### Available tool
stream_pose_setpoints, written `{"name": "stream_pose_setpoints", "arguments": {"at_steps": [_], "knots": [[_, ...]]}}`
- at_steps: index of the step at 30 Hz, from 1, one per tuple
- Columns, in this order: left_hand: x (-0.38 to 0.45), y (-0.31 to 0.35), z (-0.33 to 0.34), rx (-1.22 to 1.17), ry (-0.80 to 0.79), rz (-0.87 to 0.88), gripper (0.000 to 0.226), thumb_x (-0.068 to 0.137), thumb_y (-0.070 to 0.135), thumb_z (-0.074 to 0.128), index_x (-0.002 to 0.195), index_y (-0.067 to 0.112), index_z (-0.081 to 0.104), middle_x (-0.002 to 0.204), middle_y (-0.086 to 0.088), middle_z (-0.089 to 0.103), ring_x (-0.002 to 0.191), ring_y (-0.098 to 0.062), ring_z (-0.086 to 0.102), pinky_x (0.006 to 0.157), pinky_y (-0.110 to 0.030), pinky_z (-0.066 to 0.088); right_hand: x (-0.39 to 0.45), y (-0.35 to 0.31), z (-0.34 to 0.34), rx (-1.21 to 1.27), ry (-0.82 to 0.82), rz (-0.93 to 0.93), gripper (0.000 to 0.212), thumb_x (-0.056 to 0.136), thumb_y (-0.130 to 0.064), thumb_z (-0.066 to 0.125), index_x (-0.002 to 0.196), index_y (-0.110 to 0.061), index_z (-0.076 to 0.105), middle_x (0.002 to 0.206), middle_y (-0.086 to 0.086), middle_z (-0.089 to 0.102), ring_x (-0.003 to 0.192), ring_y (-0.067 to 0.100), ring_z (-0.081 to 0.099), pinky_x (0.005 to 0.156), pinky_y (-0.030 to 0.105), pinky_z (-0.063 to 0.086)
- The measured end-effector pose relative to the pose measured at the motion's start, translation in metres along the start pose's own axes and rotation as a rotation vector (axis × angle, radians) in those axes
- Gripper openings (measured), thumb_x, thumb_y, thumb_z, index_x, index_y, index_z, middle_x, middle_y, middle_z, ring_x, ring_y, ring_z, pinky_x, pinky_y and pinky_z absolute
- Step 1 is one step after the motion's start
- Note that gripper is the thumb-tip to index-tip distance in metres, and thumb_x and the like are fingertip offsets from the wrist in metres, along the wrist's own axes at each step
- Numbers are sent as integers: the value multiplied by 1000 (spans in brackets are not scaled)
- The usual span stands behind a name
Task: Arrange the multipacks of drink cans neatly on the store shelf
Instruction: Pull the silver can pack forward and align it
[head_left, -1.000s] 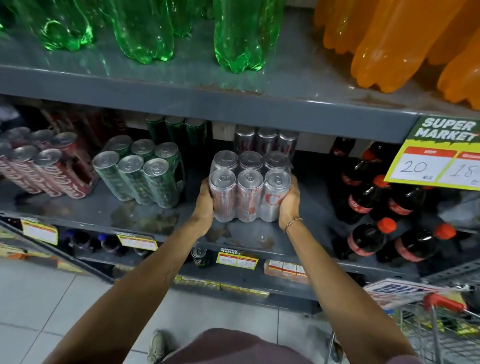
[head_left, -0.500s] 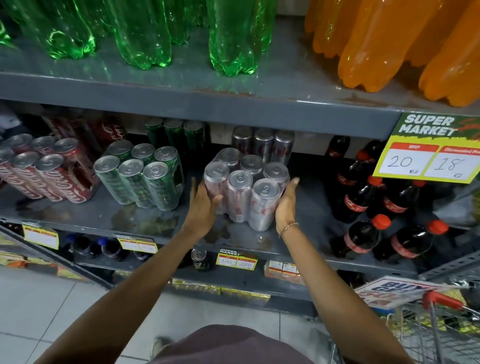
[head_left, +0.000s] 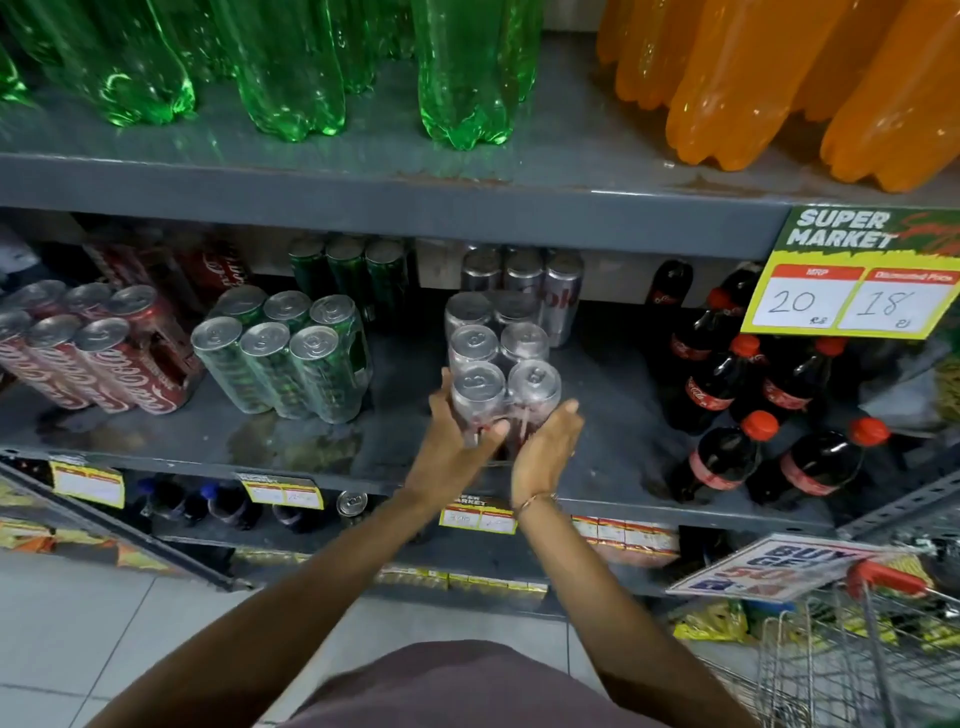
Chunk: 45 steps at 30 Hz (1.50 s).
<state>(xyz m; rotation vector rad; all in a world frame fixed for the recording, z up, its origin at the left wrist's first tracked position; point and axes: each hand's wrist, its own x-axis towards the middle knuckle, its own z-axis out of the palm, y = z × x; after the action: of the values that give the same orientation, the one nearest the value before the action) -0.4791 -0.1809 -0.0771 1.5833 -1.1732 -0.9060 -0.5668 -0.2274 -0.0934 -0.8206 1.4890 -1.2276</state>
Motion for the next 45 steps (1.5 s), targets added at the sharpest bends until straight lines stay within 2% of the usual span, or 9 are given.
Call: {"name": "stream_pose_setpoints", "arguments": {"at_steps": [3, 7, 13, 17, 19, 22, 27, 39, 45], "knots": [[16, -17, -45, 262, 39, -18, 66, 77, 43, 71, 130, 13, 46, 115, 3, 62, 104, -10, 56, 77, -17, 40, -50, 15, 5, -74, -57, -116, 33, 94, -33, 35, 101, -4, 49, 107, 10, 42, 106, 27, 42, 92, 35, 35], [37, -24, -70, 167, 320, -47, 36, 83, 12, 69, 118, 6, 62, 109, -12, 71, 94, -16, 64, 72, -3, 44, -61, 26, 18, -55, -253, -110, 26, 100, -24, 34, 110, -8, 52, 110, 2, 40, 92, 0, 44, 79, 1, 32], [34, -16, -56, -157, 342, -185, 42, 102, 37, 31, 133, 19, 54, 125, 3, 58, 117, -12, 50, 94, -23, 35, 16, -14, 0, 66, 144, -228, 12, 97, -16, 40, 98, -14, 52, 107, 5, 45, 97, 16, 43, 87, 22, 32], [35, -17, -38, -351, 302, -185, 53, 101, 46, 20, 140, 20, 45, 138, 1, 52, 126, -15, 49, 107, -32, 38, 80, -42, 5, 79, -358, 29, 46, 91, -49, 37, 111, -14, 62, 121, 7, 66, 112, 20, 60, 98, 33, 47], [39, -15, -36, -397, 287, -189, 52, 103, 43, 17, 138, 16, 45, 132, -1, 56, 120, -15, 53, 97, -25, 45, 84, -46, 9, 74, -490, 64, 42, 95, -42, 35, 98, -15, 68, 91, 0, 76, 88, 14, 69, 83, 31, 54], [44, -13, -33, -492, 246, -263, 56, 102, 45, 15, 125, 14, 55, 109, 3, 62, 99, -10, 58, 71, -10, 46, 80, -42, 12, 133, -501, 85, 34, 97, -31, 36, 76, -19, 61, 59, -9, 71, 64, 9, 65, 63, 23, 52], [61, -17, -33, -576, 221, -292, 51, 100, 47, 25, 102, 17, 65, 104, -6, 69, 98, -20, 64, 92, -34, 48, 74, -33, 4, 247, -509, 122, 46, 97, -47, 30, 87, -21, 67, 76, -7, 76, 78, 10, 69, 72, 26, 53], [71, -12, -19, -489, 33, -249, 48, 99, 50, 24, 103, 24, 65, 98, 6, 70, 92, -6, 64, 78, -23, 48, 88, -35, -24, 248, -505, 94, 55, 96, -54, 23, 95, -22, 68, 84, -4, 77, 84, 11, 69, 84, 30, 54], [61, -14, -12, -491, 43, -272, 46, 99, 51, 27, 96, 28, 67, 98, 6, 71, 98, -13, 63, 96, -35, 45, 73, -26, -29, 176, -461, 41, 49, 99, -48, 22, 95, -24, 64, 92, -5, 68, 86, 6, 63, 76, 21, 50]]}}
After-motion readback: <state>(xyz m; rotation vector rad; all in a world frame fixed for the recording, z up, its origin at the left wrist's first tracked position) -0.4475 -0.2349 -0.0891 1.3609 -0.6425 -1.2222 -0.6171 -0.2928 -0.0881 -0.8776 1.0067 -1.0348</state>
